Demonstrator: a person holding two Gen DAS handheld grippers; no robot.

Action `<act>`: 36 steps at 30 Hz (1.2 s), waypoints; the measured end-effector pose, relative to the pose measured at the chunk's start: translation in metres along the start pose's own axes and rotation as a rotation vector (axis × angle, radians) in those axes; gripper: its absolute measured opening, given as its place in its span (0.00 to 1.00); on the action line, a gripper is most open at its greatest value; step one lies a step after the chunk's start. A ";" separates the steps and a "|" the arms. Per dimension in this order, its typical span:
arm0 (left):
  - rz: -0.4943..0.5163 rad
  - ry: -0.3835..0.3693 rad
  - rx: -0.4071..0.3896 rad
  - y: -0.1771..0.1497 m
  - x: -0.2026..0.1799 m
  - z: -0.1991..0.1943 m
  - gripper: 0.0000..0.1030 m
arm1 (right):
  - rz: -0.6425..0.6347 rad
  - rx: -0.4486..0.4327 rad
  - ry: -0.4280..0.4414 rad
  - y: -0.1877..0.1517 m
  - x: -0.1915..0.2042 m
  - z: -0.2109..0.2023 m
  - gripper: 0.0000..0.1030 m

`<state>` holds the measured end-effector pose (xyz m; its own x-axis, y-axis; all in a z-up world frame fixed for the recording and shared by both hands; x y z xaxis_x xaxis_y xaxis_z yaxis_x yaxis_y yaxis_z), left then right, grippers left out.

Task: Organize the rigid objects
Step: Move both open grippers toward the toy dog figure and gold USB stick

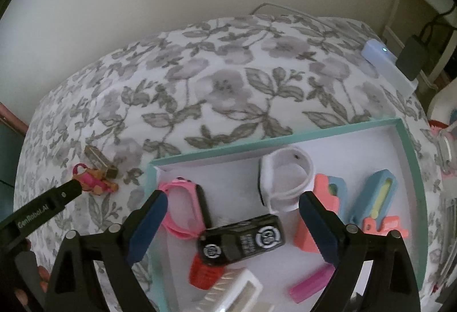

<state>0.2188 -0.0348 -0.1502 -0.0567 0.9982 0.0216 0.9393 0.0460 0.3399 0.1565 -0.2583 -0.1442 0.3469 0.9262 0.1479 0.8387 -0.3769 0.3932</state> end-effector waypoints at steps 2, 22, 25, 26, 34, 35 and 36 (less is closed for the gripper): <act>-0.017 0.004 0.000 0.003 0.011 0.000 0.94 | -0.009 -0.009 0.002 0.001 0.007 -0.001 0.92; -0.091 0.010 0.016 0.011 0.074 0.017 0.94 | -0.160 -0.056 0.080 -0.001 0.104 0.004 0.92; -0.092 0.003 0.010 0.013 0.078 0.019 0.94 | -0.136 -0.057 0.097 0.000 0.109 0.008 0.92; -0.092 -0.001 0.009 0.014 0.078 0.020 0.94 | -0.125 -0.064 0.096 0.001 0.108 0.008 0.92; -0.081 -0.086 0.013 0.015 0.055 0.027 0.94 | -0.100 -0.094 0.081 0.016 0.098 0.014 0.92; -0.080 -0.095 0.010 0.016 0.052 0.027 0.94 | -0.096 -0.094 0.079 0.018 0.097 0.016 0.92; -0.079 -0.102 0.006 0.018 0.049 0.028 0.94 | -0.090 -0.093 0.078 0.021 0.094 0.018 0.92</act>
Point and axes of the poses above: each gripper's, at about its wrist camera, not at the fingertips, and z roughly the way its jaws point, x to its left, y to its top, the point moved 9 cm from there along z, roughly the way its jaws point
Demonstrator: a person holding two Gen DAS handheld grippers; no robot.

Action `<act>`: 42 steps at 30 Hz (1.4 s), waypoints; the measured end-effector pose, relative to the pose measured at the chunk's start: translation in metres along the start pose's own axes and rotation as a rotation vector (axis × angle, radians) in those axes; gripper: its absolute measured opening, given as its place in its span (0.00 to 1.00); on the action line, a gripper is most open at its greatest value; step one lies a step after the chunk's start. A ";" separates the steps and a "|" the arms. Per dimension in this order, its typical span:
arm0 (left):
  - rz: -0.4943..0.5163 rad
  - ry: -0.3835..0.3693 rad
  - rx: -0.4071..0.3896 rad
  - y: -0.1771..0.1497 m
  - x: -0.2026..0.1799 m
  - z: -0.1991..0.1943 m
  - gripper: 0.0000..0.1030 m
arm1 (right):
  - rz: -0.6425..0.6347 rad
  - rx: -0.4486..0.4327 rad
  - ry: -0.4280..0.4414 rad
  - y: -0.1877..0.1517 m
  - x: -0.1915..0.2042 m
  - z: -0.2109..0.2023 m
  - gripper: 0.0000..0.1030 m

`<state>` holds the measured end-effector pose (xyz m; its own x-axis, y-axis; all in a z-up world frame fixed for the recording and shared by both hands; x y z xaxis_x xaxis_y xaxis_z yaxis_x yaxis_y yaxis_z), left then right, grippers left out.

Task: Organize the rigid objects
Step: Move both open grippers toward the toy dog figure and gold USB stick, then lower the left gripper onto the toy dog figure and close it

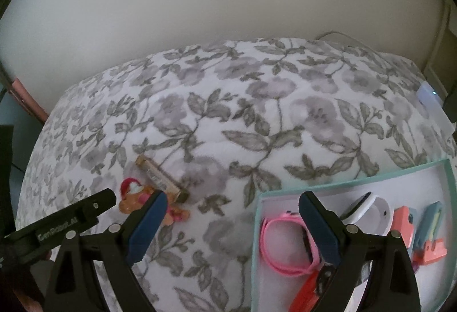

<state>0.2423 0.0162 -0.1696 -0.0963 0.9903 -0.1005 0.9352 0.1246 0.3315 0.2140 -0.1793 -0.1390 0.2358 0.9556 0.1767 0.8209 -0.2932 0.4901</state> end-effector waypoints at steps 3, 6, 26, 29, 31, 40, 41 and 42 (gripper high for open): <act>0.011 -0.017 -0.004 0.003 -0.008 0.003 0.94 | 0.012 -0.005 0.002 0.005 -0.006 0.004 0.92; 0.023 -0.053 -0.013 0.007 -0.017 0.003 0.94 | 0.028 -0.019 0.006 0.012 -0.012 0.005 0.92; 0.180 -0.124 0.025 -0.011 -0.062 0.020 0.94 | 0.068 -0.031 0.023 0.017 -0.027 0.000 0.92; 0.188 -0.138 0.029 -0.013 -0.065 0.020 0.93 | 0.065 -0.031 0.021 0.017 -0.026 0.000 0.92; 0.203 -0.143 0.031 -0.015 -0.069 0.021 0.93 | 0.060 -0.030 0.022 0.016 -0.023 0.000 0.92; 0.203 -0.165 0.053 -0.019 -0.075 0.024 0.76 | 0.029 -0.024 0.022 0.016 -0.015 -0.001 0.92; 0.198 -0.165 0.055 -0.018 -0.073 0.024 0.76 | 0.026 -0.022 0.021 0.016 -0.014 0.000 0.92; 0.195 -0.162 0.057 -0.018 -0.070 0.023 0.76 | 0.022 -0.021 0.020 0.016 -0.012 0.000 0.92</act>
Point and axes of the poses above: each gripper's, at about its wrist camera, not at the fingertips, and z roughly the way its jaws point, x to its left, y to its top, the point moved 9 cm from there along z, roughly the way its jaws point
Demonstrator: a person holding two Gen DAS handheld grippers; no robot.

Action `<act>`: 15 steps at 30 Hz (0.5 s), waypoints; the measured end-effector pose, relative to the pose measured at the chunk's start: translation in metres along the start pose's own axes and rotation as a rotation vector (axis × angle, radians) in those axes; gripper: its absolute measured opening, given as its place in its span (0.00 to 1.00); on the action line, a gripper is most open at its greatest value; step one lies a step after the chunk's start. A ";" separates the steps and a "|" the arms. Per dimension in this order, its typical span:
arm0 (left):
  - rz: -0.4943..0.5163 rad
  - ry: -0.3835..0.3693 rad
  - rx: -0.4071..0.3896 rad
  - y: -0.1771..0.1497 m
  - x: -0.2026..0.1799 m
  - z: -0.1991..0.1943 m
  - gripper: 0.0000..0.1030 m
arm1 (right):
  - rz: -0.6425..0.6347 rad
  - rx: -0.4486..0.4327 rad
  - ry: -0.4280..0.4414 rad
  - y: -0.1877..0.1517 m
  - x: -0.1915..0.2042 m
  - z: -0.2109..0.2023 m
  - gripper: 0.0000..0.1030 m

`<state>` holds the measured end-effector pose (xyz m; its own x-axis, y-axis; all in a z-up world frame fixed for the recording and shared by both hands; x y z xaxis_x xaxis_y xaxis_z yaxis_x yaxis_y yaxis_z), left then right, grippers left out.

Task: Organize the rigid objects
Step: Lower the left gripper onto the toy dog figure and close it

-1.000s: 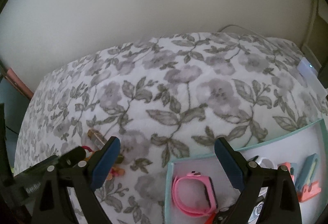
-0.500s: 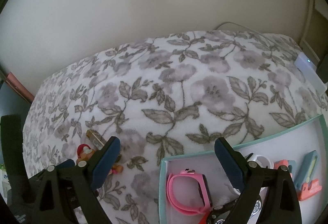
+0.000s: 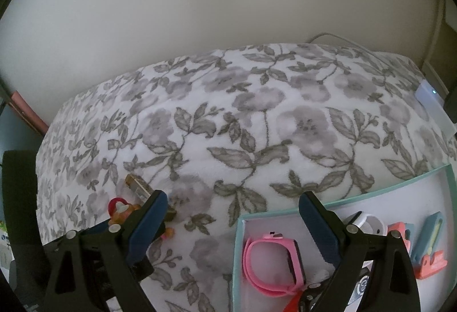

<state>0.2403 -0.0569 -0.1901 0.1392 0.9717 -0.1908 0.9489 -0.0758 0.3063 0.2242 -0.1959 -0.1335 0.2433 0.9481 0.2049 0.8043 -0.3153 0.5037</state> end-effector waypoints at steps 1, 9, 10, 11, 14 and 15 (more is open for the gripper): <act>-0.007 0.006 0.003 0.000 0.004 -0.001 0.76 | -0.005 0.001 -0.001 0.000 0.002 0.000 0.92; -0.135 0.081 -0.001 0.005 0.054 -0.009 0.76 | -0.045 0.018 -0.002 -0.001 0.019 0.007 0.92; -0.153 0.098 -0.007 0.005 0.063 -0.011 0.76 | -0.058 0.022 -0.001 -0.001 0.024 0.009 0.92; -0.169 0.118 -0.013 0.006 0.071 -0.014 0.76 | -0.067 0.023 -0.001 -0.002 0.027 0.010 0.92; -0.219 0.161 -0.036 0.008 0.093 -0.021 0.76 | -0.103 0.031 0.003 -0.004 0.042 0.015 0.92; -0.235 0.165 -0.042 0.008 0.099 -0.023 0.76 | -0.115 0.036 0.007 -0.005 0.048 0.018 0.92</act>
Point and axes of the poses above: each gripper's, at about its wrist camera, not at the fingertips, and z roughly the way its jaws point, x to its left, y to its top, the point moved 9 cm from there along z, roughly the way its jaws point
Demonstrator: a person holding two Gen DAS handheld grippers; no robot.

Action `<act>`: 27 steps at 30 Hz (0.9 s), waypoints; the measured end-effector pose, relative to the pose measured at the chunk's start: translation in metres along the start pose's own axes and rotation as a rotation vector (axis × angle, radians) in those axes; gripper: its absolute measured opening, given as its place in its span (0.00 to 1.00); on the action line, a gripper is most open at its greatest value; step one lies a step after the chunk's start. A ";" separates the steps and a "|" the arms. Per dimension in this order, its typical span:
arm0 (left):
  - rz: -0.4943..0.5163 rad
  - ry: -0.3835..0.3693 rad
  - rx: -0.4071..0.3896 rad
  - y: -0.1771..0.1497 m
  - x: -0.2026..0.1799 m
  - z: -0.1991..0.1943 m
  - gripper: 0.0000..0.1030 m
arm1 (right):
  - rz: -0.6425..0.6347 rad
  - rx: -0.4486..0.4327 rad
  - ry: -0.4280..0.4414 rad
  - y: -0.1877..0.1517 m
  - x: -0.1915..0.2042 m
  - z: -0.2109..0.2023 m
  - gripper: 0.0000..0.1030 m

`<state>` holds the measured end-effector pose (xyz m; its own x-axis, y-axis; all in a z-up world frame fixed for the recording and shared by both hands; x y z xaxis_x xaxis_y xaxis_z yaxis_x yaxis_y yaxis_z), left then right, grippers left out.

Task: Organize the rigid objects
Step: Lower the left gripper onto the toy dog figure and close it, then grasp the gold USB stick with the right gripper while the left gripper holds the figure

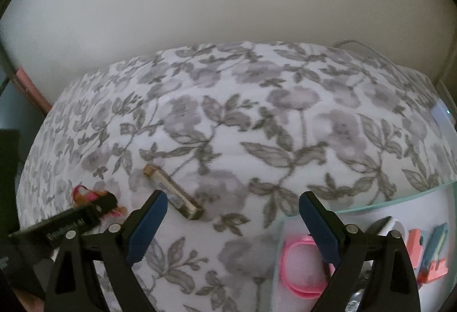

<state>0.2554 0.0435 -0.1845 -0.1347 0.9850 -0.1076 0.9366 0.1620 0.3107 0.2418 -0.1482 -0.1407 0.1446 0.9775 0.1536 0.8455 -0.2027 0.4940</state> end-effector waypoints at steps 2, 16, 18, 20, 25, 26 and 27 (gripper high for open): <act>-0.035 0.011 -0.014 0.005 0.015 -0.004 0.76 | -0.014 0.011 0.014 -0.001 0.010 0.006 0.92; -0.114 0.008 -0.043 0.019 0.046 -0.010 0.76 | -0.140 0.114 -0.017 -0.009 0.054 0.054 0.92; -0.117 -0.001 -0.034 0.018 0.046 -0.008 0.76 | -0.155 0.118 -0.038 -0.009 0.055 0.058 0.92; -0.121 -0.011 -0.027 0.017 0.047 -0.007 0.76 | -0.160 0.120 -0.045 -0.009 0.055 0.061 0.90; -0.126 -0.023 -0.025 0.016 0.047 -0.006 0.76 | -0.169 0.128 -0.071 -0.009 0.057 0.068 0.79; -0.127 -0.026 -0.025 0.017 0.048 -0.006 0.76 | -0.169 0.125 -0.074 -0.008 0.057 0.068 0.77; -0.129 -0.028 -0.024 0.017 0.049 -0.005 0.76 | -0.167 0.124 -0.079 -0.008 0.056 0.067 0.73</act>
<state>0.2630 0.0944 -0.1795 -0.2441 0.9540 -0.1741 0.9039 0.2889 0.3155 0.2780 -0.0876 -0.1937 0.0325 0.9994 0.0085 0.9170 -0.0332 0.3974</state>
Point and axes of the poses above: each gripper's, at about its wrist camera, not at the fingertips, and z roughly the way its jaws point, x to its left, y to its top, the point moved 9 cm from there along z, roughly the way its jaws point
